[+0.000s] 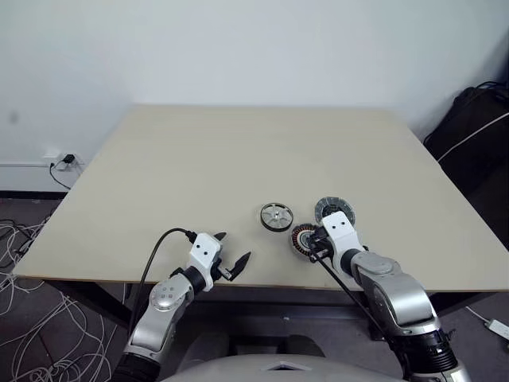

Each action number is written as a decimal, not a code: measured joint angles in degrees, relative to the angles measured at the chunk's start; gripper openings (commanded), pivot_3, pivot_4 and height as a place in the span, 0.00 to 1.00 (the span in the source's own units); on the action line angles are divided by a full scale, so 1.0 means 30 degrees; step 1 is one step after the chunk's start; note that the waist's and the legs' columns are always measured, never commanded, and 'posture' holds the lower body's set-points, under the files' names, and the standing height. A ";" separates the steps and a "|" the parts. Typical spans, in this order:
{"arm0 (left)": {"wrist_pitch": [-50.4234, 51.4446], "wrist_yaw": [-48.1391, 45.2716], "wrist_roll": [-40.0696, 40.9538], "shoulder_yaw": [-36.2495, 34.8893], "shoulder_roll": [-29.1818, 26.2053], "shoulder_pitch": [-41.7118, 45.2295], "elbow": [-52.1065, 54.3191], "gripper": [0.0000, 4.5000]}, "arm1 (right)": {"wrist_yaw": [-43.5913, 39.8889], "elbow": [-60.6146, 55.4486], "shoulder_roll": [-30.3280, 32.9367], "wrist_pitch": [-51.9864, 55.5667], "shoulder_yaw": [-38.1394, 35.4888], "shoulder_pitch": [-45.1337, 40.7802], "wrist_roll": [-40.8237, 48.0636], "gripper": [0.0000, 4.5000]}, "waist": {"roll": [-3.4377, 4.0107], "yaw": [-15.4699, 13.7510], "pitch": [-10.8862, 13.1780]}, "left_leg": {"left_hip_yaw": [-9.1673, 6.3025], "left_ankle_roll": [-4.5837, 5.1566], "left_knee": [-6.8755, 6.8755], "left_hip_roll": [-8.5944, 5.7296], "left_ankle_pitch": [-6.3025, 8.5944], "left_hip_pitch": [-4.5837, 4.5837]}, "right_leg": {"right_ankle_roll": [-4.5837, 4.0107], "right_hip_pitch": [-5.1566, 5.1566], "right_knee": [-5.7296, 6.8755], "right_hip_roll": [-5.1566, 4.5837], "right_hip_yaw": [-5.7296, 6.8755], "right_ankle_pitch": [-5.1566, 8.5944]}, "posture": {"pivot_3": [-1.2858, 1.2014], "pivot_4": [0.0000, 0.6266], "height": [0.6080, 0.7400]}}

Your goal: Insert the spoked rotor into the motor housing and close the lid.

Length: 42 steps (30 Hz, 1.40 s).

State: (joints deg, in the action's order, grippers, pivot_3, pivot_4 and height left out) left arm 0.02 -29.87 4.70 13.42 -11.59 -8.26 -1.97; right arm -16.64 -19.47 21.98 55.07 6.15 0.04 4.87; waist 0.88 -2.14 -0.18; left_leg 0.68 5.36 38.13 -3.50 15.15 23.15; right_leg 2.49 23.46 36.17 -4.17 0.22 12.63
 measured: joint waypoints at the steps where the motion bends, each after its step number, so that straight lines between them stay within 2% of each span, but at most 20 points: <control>1: 0.0006 -0.0019 0.0000 0.0000 -0.0003 0.0000 0.0005 1.00 | 0.0109 -0.0002 -0.0085 0.0000 0.0000 -0.0113 -0.0005 0.01 | 0.0000 0.0005 0.0000 | 0.0001 0.0000 -0.0002 0.0000 0.0000 0.0000 | 0.0000 0.0001 0.0000 0.0002 0.0000 0.0000 | 0.52 0.00 1.00; 11: 0.0227 -0.0037 -0.0002 0.0011 -0.0006 -0.0005 0.0168 1.00 | 0.0542 0.0352 -0.0726 -0.0192 0.0298 -0.0626 -0.0089 0.01 | 0.0001 0.0019 0.0001 | 0.0003 0.0000 -0.0003 0.0000 0.0000 0.0001 | -0.0001 0.0003 -0.0001 0.0000 -0.0004 0.0000 | 0.52 0.00 1.00; 22: -0.0244 -0.0083 0.0001 -0.0153 -0.0053 -0.0051 -0.0045 1.00 | -0.0094 -0.1314 0.0093 0.0589 0.0819 0.0984 0.0068 0.01 | 0.0010 -0.0006 -0.0075 | -0.0002 0.0002 -0.0013 0.0004 0.0002 -0.0001 | -0.0005 -0.0004 -0.0009 -0.0003 0.0001 0.0004 | 0.52 0.00 1.00; 32: -0.0267 -0.0120 0.0001 -0.0142 -0.0053 -0.0041 -0.0084 1.00 | -0.0037 -0.1239 0.0140 0.0499 0.0102 -0.0437 -0.0017 0.01 | 0.0011 -0.0007 -0.0072 | -0.0001 0.0002 -0.0012 0.0003 0.0002 -0.0002 | -0.0002 -0.0001 -0.0009 0.0003 0.0002 0.0003 | 0.52 0.00 1.00; 42: -0.0328 -0.0120 0.0002 -0.0147 -0.0055 -0.0133 -0.0099 1.00 | 0.0120 0.0066 -0.0316 -0.0031 0.0698 -0.0770 -0.0089 0.01 | 0.0012 0.0001 -0.0072 | 0.0002 0.0003 -0.0014 0.0003 0.0002 0.0000 | -0.0004 0.0000 -0.0011 -0.0004 -0.0002 0.0003 | 0.52 0.00 1.00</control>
State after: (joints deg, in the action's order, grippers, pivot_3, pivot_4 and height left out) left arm -0.96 -30.23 4.71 12.98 -11.75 -8.66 -2.26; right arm -16.28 -19.27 21.03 54.98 8.24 -2.27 4.60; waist 0.92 -2.13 -0.39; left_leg 0.69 5.37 38.09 -3.49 15.15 23.15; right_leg 2.48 23.46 36.14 -4.18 0.22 12.64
